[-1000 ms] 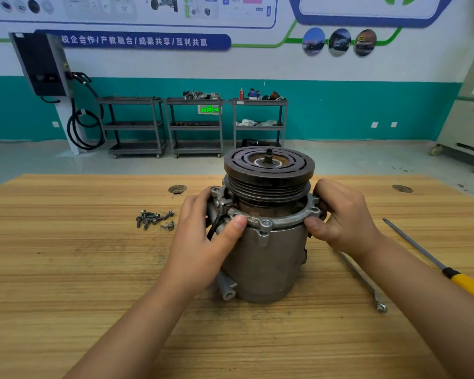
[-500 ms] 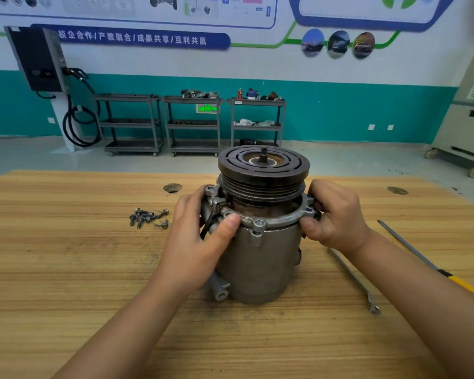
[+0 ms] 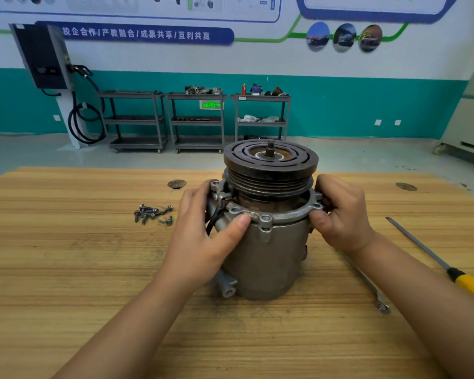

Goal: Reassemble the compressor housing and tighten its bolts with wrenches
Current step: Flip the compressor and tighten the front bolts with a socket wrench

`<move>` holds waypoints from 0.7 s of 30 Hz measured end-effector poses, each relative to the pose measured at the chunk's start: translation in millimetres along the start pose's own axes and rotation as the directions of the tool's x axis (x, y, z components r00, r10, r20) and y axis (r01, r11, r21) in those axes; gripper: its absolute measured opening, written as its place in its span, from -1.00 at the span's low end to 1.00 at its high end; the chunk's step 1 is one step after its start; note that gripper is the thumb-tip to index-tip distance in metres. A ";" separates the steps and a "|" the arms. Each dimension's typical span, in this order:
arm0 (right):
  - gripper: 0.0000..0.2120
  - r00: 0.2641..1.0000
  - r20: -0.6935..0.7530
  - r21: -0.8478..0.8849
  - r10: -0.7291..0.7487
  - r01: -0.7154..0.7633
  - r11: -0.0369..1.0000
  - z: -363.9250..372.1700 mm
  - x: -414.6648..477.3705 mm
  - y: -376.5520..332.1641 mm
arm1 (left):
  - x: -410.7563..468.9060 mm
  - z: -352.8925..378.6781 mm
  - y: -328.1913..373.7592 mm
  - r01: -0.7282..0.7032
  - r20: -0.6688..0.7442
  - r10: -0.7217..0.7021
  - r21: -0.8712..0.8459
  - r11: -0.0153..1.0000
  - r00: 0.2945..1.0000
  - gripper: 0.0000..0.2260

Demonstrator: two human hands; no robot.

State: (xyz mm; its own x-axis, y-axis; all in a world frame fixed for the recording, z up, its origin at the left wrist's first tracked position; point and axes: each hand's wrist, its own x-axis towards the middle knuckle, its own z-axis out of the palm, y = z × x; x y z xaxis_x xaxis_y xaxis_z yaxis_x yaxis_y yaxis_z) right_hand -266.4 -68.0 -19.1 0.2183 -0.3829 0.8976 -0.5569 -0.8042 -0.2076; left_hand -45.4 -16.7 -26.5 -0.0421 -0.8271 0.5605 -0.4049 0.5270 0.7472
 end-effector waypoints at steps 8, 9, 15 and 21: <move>-0.30 0.994 -0.033 0.020 0.105 -0.104 0.994 4.4 -6.1 -5.5 | 2.2 -6.2 -2.6 0.016 0.037 -0.017 0.023 1.000 0.999 -0.34; -0.26 0.994 -0.029 0.021 0.108 -0.108 0.994 4.4 -6.6 -5.5 | 2.7 -8.4 -2.3 0.020 0.060 -0.021 0.027 0.999 0.998 -0.35; -0.23 0.995 -0.038 0.073 0.095 -0.092 0.993 6.7 -3.9 -5.7 | 4.7 -12.1 0.3 -0.003 0.070 -0.001 0.058 0.998 0.998 -0.44; -0.22 0.995 -0.065 0.076 0.074 -0.069 0.995 9.6 -0.2 -7.4 | 4.7 -9.8 -1.1 -0.014 0.021 0.013 0.053 0.998 1.000 -0.40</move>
State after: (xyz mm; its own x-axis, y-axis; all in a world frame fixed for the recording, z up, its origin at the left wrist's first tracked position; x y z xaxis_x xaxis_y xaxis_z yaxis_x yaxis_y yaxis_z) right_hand -254.5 -66.4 -21.5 0.1237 -0.4108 0.9033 -0.5080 -0.8082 -0.2980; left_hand -36.2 -19.3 -21.2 -0.0668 -0.8241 0.5625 -0.4523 0.5275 0.7192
